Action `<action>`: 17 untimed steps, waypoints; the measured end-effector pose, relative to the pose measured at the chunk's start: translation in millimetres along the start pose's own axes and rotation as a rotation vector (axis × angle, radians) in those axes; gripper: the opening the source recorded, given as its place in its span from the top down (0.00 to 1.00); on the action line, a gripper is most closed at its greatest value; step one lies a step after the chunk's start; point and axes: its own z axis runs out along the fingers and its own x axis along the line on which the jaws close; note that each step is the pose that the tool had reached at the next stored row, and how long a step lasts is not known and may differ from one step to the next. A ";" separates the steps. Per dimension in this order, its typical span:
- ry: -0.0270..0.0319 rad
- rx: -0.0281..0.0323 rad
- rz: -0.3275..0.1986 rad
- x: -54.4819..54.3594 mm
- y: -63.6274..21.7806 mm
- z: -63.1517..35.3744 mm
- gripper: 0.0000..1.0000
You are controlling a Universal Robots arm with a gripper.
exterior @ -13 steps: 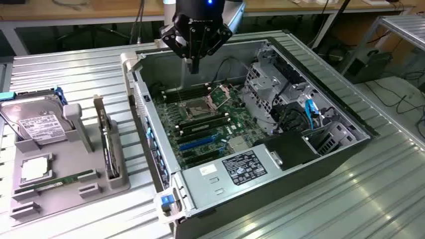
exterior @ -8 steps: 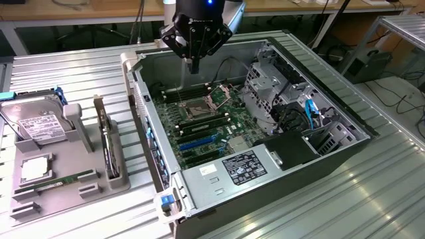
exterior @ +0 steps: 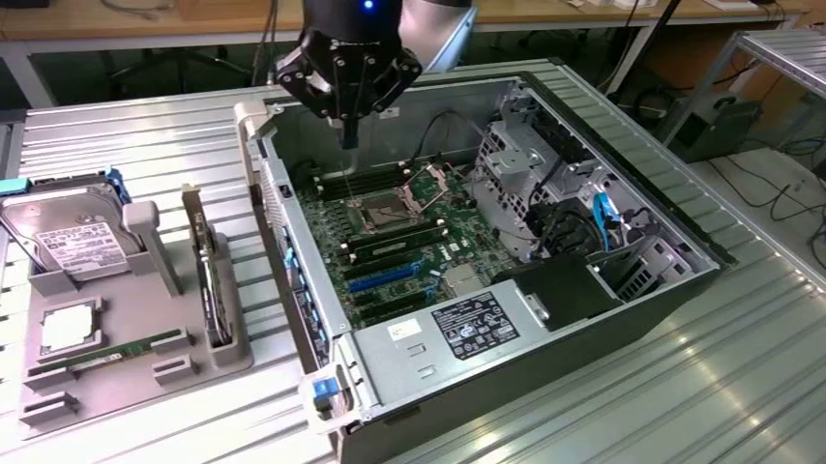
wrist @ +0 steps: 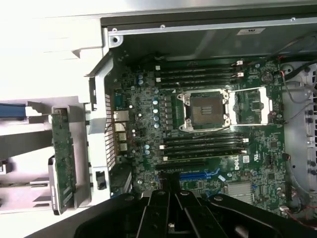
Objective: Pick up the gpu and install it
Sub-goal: 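Reach for the gpu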
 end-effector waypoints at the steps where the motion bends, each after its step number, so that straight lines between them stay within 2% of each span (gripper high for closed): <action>1: 0.0000 0.0000 0.000 7.8 -1.2 -0.2 0.89; 3: 0.0000 0.0001 0.000 22.5 -3.4 -0.7 0.89; 9: -0.0001 -0.0001 0.000 56.4 -10.1 -0.8 0.89; 12: 0.0000 0.0001 0.000 81.8 -15.7 1.0 0.89; 17: 0.0000 0.0001 0.000 103.5 -21.3 6.2 0.89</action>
